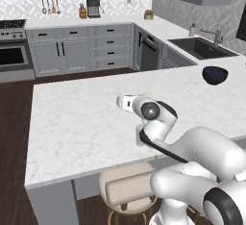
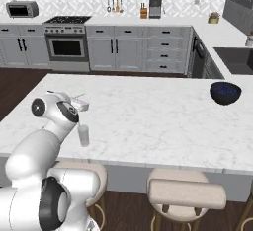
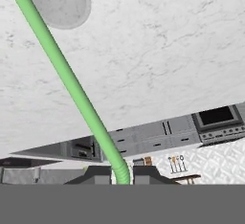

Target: Take a straw from the drawer in front and place it inside the glass cup on the dining counter.

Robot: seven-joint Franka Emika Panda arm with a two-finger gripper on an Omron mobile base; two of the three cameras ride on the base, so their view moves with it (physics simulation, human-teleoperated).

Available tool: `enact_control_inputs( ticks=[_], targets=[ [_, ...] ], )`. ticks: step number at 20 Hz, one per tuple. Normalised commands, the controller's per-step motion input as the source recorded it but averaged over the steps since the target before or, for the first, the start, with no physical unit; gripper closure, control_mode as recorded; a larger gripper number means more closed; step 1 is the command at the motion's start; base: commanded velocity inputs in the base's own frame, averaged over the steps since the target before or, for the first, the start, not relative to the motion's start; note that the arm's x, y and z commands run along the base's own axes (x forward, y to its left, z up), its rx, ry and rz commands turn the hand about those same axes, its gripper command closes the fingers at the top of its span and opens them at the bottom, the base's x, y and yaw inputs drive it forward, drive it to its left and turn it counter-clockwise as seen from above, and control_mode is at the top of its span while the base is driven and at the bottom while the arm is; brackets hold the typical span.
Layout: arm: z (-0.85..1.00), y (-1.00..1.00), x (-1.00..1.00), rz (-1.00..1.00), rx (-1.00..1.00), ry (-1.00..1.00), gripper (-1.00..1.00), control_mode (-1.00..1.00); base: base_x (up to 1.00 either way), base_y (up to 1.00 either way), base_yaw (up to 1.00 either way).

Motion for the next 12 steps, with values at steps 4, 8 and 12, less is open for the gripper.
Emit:
enact_control_inputs(
  ticks=[4, 8, 12],
  targets=[
    [-0.04, 0.00, 0.00, 0.07, 0.00, 0.00, 1.00, -1.00, 0.00, 0.00, 0.00],
    [-0.08, 0.00, 0.04, 0.05, 0.00, 0.01, 1.00, -1.00, 0.00, 0.00, 0.00],
    [-0.11, 0.00, 0.00, 0.00, 0.01, 0.06, 1.00, -1.00, 0.00, 0.00, 0.00]
  ],
)
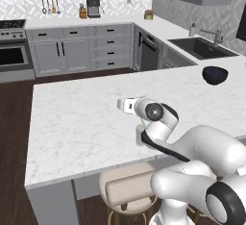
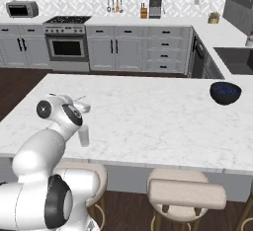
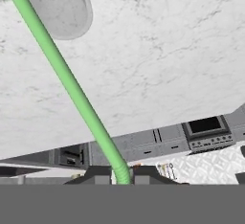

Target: Take a straw from the drawer in front and place it inside the glass cup on the dining counter.

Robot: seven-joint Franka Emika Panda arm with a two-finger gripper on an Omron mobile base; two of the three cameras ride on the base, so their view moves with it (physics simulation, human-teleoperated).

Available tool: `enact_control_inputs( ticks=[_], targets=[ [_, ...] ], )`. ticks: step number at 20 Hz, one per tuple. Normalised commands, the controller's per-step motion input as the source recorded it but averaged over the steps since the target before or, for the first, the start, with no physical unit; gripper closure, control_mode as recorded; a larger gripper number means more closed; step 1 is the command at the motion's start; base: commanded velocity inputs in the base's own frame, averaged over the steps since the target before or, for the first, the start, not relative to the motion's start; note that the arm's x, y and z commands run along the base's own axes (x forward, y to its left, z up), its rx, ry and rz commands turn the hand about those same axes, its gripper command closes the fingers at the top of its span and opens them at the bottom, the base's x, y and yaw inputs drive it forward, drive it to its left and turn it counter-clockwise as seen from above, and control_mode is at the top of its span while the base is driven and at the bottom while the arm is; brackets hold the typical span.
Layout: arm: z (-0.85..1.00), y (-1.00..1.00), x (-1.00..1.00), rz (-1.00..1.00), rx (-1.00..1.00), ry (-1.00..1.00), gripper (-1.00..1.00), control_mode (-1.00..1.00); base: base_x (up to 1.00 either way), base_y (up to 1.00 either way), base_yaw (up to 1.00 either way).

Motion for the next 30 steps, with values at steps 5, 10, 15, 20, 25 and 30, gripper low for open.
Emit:
enact_control_inputs(
  ticks=[5, 10, 15, 20, 25, 30],
  targets=[
    [-0.13, 0.00, 0.00, 0.02, 0.05, 0.07, 1.00, -1.00, 0.00, 0.00, 0.00],
    [-0.07, 0.00, 0.14, 0.06, 0.07, 0.01, 1.00, -1.00, 0.00, 0.00, 0.00],
    [-0.01, 0.00, 0.15, 0.09, 0.07, 0.00, 1.00, -1.00, 0.00, 0.00, 0.00],
    [0.00, -0.06, -0.01, 0.11, 0.08, -0.01, 1.00, -1.00, 0.00, 0.00, 0.00],
    [0.02, -0.20, 0.08, 0.10, 0.13, 0.00, 1.00, -1.00, 0.00, 0.00, 0.00],
    [0.13, -0.09, 0.10, 0.07, 0.12, 0.00, 1.00, -1.00, 0.00, 0.00, 0.00]
  ],
)
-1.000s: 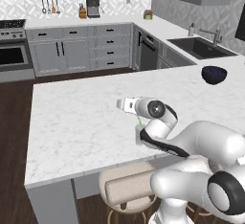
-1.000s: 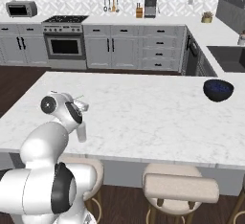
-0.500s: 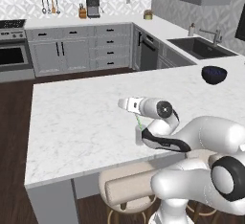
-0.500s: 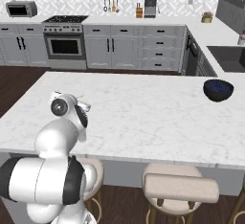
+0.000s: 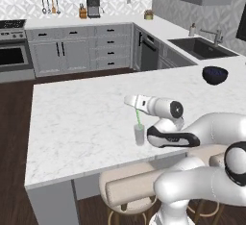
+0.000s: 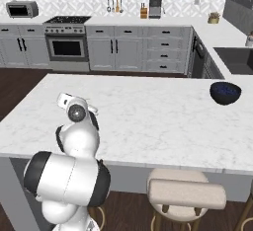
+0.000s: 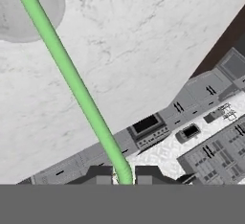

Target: Take a straw from the drawer in front and place it inside the glass cup on the dining counter.

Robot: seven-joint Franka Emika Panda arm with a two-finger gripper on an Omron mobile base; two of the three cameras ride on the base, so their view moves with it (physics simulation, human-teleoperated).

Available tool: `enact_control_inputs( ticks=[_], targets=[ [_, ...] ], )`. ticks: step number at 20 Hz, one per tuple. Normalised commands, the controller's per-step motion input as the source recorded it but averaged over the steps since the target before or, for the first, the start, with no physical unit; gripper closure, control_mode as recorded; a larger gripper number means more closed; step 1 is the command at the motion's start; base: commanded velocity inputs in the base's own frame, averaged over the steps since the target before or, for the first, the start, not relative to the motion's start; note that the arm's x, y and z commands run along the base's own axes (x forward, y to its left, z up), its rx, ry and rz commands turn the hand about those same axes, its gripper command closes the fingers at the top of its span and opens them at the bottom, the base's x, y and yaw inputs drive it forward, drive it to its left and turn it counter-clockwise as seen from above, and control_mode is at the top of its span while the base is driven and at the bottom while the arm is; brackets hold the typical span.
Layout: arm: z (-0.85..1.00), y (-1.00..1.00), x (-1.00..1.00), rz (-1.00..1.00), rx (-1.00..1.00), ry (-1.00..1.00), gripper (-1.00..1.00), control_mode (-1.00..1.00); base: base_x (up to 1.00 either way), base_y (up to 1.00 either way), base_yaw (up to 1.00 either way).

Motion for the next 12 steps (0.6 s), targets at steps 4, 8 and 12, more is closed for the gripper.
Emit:
enact_control_inputs(
  ticks=[4, 8, 12],
  targets=[
    [0.08, -0.10, 0.00, 0.06, 0.07, 0.00, 1.00, -1.00, 0.00, 0.00, 0.00],
    [0.00, -0.23, 0.00, 0.03, 0.01, 0.00, 1.00, -1.00, 0.00, 0.00, 0.00],
    [0.00, -0.24, 0.00, 0.02, 0.00, 0.00, 1.00, -1.00, 0.00, 0.00, 0.00]
  ],
)
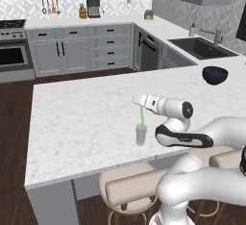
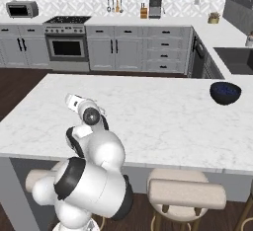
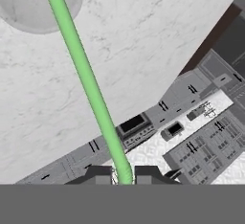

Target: Take a straw from the drawer in front and place it inside the glass cup on the dining counter.

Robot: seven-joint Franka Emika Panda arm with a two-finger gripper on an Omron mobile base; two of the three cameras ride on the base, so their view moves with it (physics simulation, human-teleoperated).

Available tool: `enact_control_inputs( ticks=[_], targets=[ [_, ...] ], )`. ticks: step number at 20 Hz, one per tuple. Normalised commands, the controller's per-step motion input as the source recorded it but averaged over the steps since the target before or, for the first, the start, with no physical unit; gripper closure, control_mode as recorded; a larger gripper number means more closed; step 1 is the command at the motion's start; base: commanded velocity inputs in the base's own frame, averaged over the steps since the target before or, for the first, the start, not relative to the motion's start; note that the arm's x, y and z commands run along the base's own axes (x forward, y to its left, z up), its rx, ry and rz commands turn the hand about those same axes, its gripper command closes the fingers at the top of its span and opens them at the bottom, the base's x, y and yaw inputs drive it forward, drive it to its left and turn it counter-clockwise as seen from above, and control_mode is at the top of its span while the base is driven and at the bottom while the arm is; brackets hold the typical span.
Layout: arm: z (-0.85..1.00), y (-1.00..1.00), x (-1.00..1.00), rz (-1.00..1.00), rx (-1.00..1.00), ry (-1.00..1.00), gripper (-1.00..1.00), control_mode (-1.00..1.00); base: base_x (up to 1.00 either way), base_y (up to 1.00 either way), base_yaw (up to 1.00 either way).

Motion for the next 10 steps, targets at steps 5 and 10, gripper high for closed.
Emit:
enact_control_inputs(
  ticks=[5, 10],
  targets=[
    [0.01, -0.04, -0.03, 0.01, 0.00, 0.00, 1.00, -1.00, 0.00, 0.00, 0.00],
    [0.01, 0.00, -0.08, 0.00, 0.00, 0.00, 1.00, -1.00, 0.00, 0.00, 0.00]
  ],
)
